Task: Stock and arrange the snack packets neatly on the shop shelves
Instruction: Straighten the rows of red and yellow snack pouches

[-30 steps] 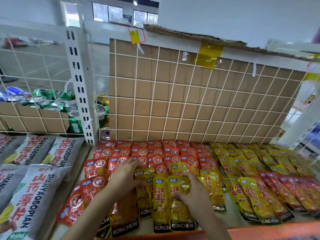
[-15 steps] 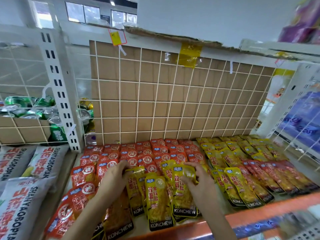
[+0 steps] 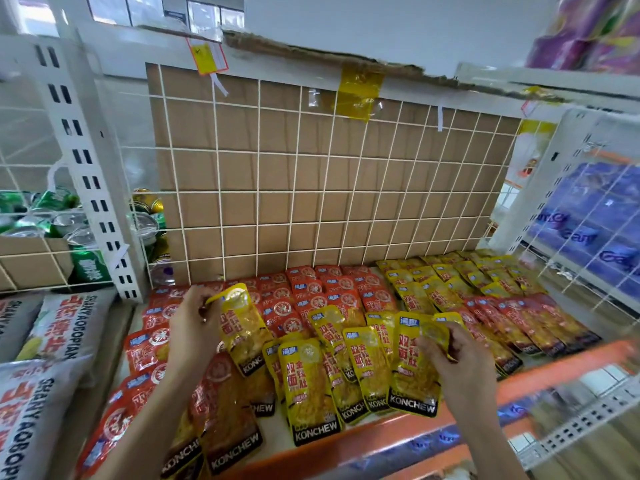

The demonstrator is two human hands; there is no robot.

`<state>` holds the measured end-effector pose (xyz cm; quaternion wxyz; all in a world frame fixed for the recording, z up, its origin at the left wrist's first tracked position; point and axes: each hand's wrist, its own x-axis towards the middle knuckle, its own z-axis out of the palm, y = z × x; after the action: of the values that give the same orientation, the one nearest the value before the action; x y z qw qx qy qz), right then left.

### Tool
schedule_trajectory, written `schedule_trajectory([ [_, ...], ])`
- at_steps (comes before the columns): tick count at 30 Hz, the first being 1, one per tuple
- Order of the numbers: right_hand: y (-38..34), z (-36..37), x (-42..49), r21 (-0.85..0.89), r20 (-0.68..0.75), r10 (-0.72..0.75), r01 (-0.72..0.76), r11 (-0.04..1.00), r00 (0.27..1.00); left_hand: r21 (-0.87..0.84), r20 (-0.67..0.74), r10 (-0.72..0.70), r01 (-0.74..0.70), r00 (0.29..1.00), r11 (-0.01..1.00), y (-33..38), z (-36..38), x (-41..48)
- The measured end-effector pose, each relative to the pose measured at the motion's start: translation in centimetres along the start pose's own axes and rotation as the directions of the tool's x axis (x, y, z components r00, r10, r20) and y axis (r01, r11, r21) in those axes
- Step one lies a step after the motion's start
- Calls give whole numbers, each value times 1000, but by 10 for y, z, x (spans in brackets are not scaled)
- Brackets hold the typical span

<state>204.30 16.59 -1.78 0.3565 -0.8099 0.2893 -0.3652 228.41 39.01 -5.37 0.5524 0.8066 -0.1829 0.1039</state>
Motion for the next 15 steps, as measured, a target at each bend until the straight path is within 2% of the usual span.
schedule_trajectory([
  [4, 4, -9, -10, -3, -44, -6, 6, 1000, 999, -126, -94, -13, 1, 995, 992, 5, -9, 5],
  [7, 12, -17, -15, 10, -76, 21, -20, 1000, 997, -151, -129, -6, -14, 992, 988, 4, -14, 9],
  [11, 17, -31, -19, 14, -87, 52, -51, 999, 995, -227, -88, 31, -50, 996, 973, 14, -17, 7],
  [15, 25, -45, -20, 58, -79, 110, -105, 993, 991, -220, -34, 67, -73, 997, 973, 19, -8, 1],
])
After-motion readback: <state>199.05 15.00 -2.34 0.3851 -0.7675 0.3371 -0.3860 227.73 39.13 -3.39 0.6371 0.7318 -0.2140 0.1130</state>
